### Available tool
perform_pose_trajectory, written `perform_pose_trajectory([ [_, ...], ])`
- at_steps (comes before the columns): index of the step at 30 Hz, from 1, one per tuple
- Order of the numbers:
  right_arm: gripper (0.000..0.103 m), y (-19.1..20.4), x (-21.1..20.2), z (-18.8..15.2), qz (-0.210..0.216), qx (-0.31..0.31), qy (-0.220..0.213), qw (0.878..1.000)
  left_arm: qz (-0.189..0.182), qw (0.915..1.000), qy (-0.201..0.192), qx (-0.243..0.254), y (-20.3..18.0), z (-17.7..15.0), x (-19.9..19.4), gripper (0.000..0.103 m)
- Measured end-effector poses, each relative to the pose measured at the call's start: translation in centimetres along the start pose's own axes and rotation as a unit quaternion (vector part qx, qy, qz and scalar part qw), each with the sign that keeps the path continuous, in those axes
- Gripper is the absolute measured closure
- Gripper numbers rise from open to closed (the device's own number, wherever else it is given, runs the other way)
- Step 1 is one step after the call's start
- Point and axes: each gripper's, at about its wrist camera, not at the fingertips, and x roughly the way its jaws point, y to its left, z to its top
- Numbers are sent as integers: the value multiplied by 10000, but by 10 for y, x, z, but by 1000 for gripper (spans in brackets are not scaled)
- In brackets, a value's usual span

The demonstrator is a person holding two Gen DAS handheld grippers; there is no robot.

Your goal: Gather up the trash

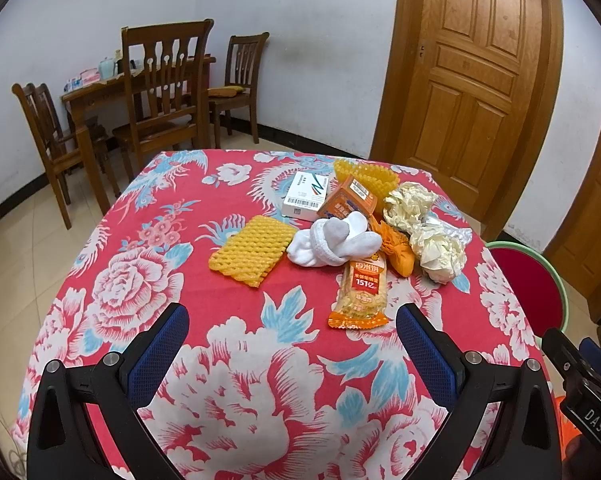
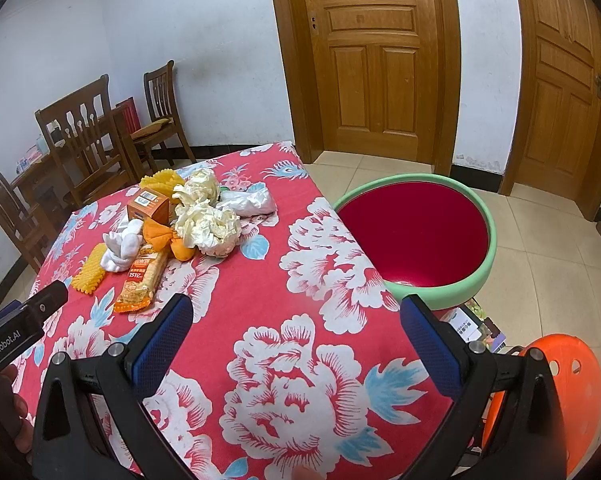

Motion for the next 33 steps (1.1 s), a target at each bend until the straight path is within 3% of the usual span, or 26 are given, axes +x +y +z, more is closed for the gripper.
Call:
perform_pose_trajectory([
  [33, 1, 1, 9, -2, 15, -1, 43, 10000, 81, 9999, 114, -9, 5, 2, 10, 0],
])
